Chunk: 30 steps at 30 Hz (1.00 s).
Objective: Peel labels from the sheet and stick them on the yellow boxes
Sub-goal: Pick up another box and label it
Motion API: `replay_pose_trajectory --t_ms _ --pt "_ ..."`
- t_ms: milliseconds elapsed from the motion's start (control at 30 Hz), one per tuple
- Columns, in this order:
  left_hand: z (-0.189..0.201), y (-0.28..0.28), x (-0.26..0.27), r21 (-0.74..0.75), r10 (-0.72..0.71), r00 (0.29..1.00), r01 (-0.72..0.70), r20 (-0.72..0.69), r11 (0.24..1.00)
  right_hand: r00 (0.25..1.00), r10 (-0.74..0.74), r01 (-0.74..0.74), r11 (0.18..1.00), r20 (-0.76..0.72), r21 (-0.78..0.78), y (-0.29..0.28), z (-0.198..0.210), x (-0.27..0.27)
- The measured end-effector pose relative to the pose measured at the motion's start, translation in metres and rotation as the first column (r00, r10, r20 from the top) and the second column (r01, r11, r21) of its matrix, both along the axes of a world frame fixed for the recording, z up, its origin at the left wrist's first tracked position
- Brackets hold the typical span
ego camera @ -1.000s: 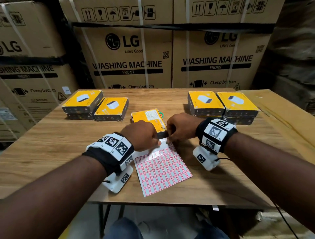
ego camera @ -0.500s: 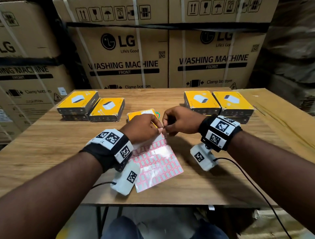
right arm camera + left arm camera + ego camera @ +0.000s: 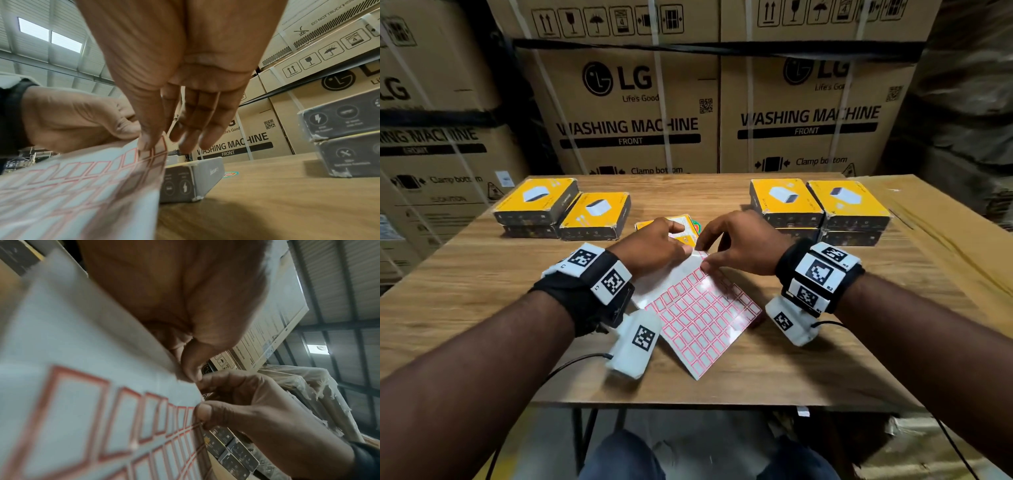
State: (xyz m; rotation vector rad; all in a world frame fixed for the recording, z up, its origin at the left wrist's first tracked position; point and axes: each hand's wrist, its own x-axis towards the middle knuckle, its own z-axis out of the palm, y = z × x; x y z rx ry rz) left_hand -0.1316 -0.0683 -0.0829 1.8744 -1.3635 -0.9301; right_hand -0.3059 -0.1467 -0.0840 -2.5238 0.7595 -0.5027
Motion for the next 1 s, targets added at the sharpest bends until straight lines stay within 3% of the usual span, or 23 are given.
replay_pose_trajectory --t_ms 167,367,533,1000 --pt "0.003 0.005 -0.008 -0.004 -0.018 0.998 0.018 -0.059 1.000 0.998 -0.052 0.048 0.995 -0.038 -0.085 0.001 0.000 -0.001" --pt "0.005 0.002 -0.016 -0.025 -0.042 0.992 0.045 0.116 0.999 0.999 0.019 -0.022 0.997 -0.042 -0.070 0.000 -0.006 -0.001" --pt "0.007 -0.002 -0.019 -0.066 -0.008 0.996 0.014 0.091 0.998 1.000 0.005 -0.004 0.993 0.004 -0.120 -0.007 -0.008 0.000" --pt "-0.003 -0.009 -0.017 -0.073 -0.053 0.988 0.064 0.145 0.995 0.997 -0.016 0.007 0.994 -0.075 -0.111 -0.011 -0.007 0.002"
